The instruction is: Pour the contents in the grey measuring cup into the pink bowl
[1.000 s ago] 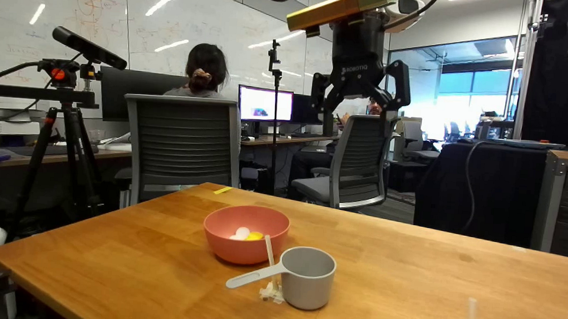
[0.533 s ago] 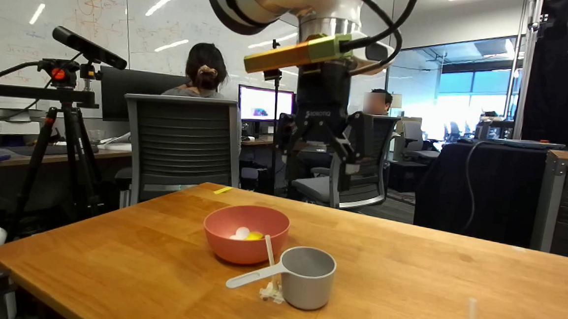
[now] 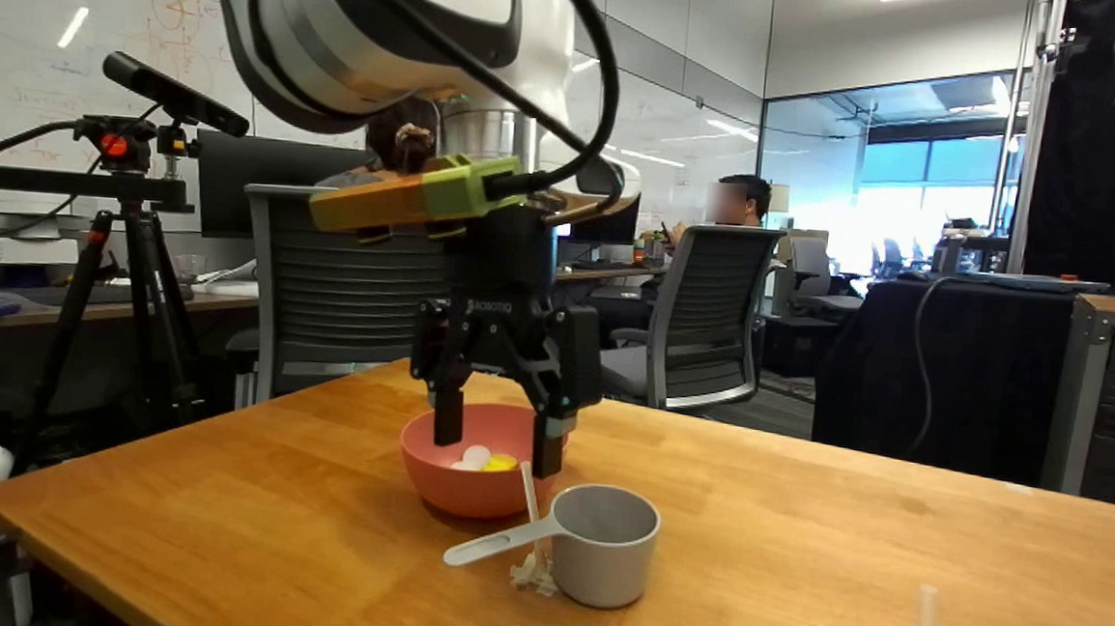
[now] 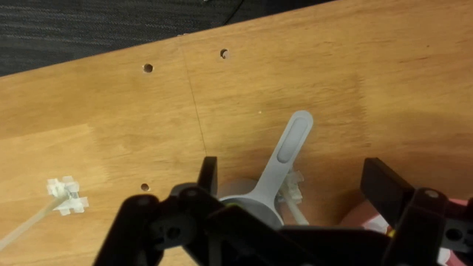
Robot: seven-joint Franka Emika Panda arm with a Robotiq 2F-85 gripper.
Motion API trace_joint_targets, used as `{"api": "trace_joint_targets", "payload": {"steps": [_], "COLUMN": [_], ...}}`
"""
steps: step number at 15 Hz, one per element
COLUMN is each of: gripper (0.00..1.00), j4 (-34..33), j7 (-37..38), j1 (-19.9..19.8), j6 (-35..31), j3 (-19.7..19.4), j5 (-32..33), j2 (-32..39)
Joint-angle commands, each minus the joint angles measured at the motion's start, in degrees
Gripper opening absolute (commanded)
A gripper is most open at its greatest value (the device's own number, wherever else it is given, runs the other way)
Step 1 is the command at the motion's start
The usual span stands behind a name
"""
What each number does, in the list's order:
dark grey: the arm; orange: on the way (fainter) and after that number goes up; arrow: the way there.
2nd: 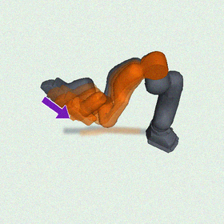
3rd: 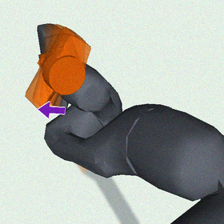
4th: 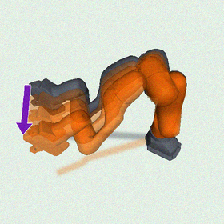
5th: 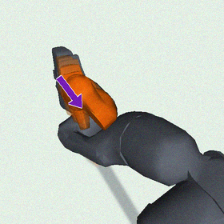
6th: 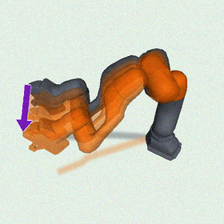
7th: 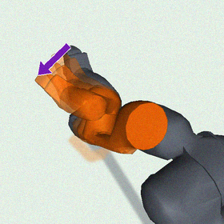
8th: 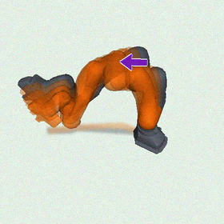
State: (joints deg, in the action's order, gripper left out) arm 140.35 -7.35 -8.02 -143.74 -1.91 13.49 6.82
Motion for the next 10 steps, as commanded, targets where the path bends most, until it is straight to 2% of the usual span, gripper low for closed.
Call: {"api": "trace_joint_targets", "payload": {"steps": [1,6,10], "gripper": [1.00,1.00,1.00], "j4": [6.4,8.2,8.2], "j7": [5.2,10.7,13.6], "j1": [1.7,1.7,2.6], "j6": [-6.7,-17.1,-19.6], "j3": [-2.2,-4.0,-5.9], "j5": [5.0,8.3,10.3], "j2": [-3.3,-0.2,2.0]}}
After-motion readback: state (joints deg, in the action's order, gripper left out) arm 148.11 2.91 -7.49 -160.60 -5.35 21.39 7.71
